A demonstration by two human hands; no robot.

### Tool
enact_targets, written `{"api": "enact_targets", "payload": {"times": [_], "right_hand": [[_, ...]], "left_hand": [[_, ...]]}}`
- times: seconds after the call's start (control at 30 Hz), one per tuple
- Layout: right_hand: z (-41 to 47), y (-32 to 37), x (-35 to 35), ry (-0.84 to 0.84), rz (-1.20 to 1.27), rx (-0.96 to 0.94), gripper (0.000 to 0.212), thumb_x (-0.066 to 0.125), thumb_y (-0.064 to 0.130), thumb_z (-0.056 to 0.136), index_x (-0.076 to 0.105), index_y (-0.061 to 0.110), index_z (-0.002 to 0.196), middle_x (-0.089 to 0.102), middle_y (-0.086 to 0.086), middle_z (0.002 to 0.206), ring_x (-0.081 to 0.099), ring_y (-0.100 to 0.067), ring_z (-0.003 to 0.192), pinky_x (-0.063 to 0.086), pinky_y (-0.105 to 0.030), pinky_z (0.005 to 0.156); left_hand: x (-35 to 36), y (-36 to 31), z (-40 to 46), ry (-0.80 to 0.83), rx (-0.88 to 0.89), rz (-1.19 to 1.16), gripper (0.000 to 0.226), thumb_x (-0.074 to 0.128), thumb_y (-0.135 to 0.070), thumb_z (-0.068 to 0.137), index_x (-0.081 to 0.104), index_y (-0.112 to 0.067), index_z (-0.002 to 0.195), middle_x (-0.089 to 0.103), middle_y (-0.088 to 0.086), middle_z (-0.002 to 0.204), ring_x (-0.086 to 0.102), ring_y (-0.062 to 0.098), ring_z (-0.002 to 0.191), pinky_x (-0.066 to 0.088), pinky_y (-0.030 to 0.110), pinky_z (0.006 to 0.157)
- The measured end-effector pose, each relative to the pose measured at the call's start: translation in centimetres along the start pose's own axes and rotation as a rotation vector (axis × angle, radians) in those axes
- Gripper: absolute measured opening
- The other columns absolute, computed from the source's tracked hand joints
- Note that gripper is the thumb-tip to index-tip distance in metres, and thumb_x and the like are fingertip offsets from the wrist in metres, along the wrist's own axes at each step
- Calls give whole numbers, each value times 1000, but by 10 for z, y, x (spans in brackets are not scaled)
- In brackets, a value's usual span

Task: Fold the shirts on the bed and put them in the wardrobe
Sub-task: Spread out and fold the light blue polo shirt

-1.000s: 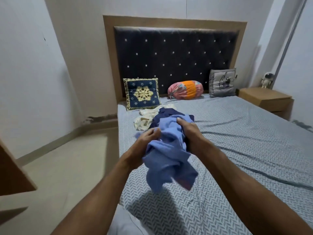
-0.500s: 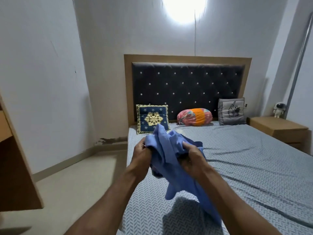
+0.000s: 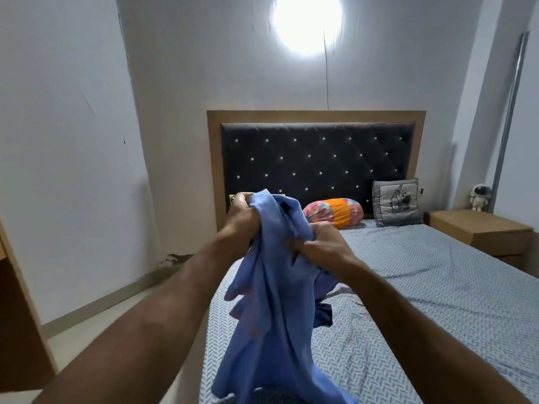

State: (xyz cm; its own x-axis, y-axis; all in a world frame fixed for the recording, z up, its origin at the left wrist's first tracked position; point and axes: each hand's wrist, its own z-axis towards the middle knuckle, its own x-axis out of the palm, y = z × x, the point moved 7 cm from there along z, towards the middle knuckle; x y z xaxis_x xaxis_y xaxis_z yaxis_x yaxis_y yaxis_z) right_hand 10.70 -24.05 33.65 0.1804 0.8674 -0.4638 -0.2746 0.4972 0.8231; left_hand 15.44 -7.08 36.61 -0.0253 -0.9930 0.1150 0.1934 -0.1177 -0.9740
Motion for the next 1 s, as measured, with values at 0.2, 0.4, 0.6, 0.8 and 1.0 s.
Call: {"api": "enact_targets", "payload": {"times": [0.2, 0.4, 0.6, 0.8, 1.0], "right_hand": [[38, -17, -56, -216, 253, 166, 20, 63, 21, 91, 66, 16, 72, 57, 0, 63, 56, -19, 61, 50, -32, 57], [58, -10, -70, -200, 227, 32, 19, 66, 24, 92, 73, 16, 76, 60, 3, 66, 54, -15, 69, 41, -29, 64], [47, -24, -64, 297, -235, 52, 58, 90, 63, 52, 79, 30, 98, 78, 2, 95, 73, -17, 96, 58, -40, 89], [23, -33, -101, 223, -97, 1, 18, 74, 11, 90, 76, 22, 75, 74, 11, 72, 68, 2, 73, 54, -18, 69], [-17, -81, -154, 99, -274, 56, 10, 81, 17, 84, 71, 15, 85, 68, 7, 76, 59, -5, 74, 48, -23, 66]], "left_hand": [[-58, -12, 23, -11, 109, 481, 20, 65, -21, 89, 74, -3, 86, 70, 6, 75, 58, 19, 70, 48, 36, 65], [-91, -9, 43, -64, 116, 617, 26, 51, -8, 97, 77, -12, 92, 76, 14, 92, 65, 28, 80, 57, 43, 79], [-101, -13, 54, -37, 103, 597, 23, 56, -14, 94, 75, -14, 82, 74, 15, 87, 60, 23, 76, 50, 36, 71], [-62, -1, 34, 431, 1, 676, 28, 85, -19, 73, 77, -6, 97, 75, 16, 91, 68, 23, 80, 57, 41, 78], [-36, 9, 33, 297, 262, 1207, 29, 56, 5, 76, 76, -16, 72, 66, 5, 67, 55, 16, 63, 39, 28, 55]]}}
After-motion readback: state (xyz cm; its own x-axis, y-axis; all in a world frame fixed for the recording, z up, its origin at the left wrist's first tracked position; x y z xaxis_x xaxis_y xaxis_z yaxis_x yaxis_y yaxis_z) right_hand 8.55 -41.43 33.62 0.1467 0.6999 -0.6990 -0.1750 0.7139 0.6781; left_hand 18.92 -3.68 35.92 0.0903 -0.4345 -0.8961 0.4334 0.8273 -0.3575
